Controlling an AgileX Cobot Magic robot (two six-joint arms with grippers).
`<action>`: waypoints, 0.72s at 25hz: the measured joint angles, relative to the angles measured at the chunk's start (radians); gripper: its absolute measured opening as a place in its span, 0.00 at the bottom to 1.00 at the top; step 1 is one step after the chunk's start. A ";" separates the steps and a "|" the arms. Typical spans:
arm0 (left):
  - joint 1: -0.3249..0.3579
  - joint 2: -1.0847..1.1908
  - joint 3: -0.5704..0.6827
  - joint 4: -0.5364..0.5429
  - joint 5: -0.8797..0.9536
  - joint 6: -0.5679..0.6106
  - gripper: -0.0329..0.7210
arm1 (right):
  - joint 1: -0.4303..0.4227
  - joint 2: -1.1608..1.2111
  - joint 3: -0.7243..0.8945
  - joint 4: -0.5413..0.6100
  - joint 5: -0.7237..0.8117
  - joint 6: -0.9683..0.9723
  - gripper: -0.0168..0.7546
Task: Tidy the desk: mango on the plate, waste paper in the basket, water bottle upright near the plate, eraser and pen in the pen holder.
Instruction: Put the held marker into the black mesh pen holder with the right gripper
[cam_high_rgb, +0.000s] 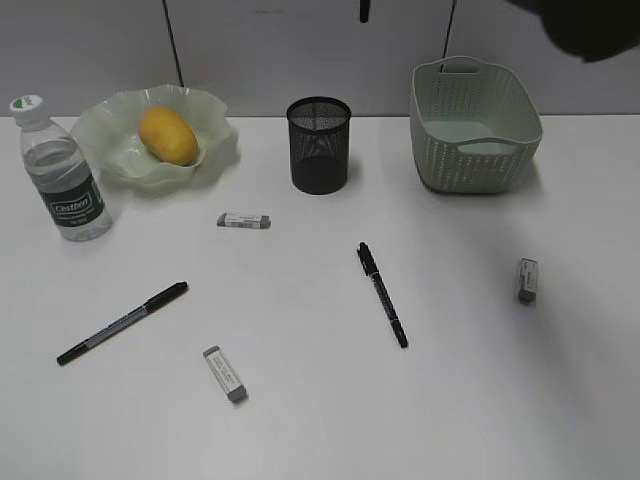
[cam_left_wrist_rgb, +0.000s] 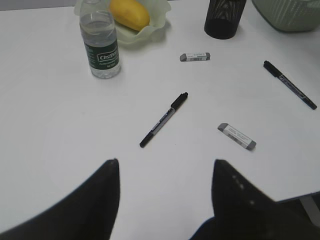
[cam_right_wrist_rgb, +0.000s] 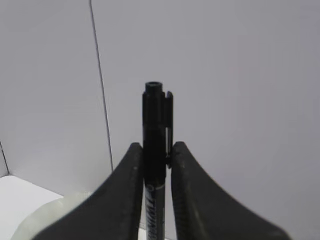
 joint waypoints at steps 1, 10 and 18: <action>0.000 0.000 0.000 0.000 0.000 0.000 0.63 | 0.001 0.028 0.000 -0.010 -0.049 0.000 0.21; 0.000 0.000 0.000 0.000 0.000 0.000 0.63 | 0.002 0.316 -0.062 -0.017 -0.244 0.000 0.21; 0.000 0.000 0.000 0.000 0.000 0.000 0.63 | 0.002 0.504 -0.236 -0.017 -0.262 0.000 0.21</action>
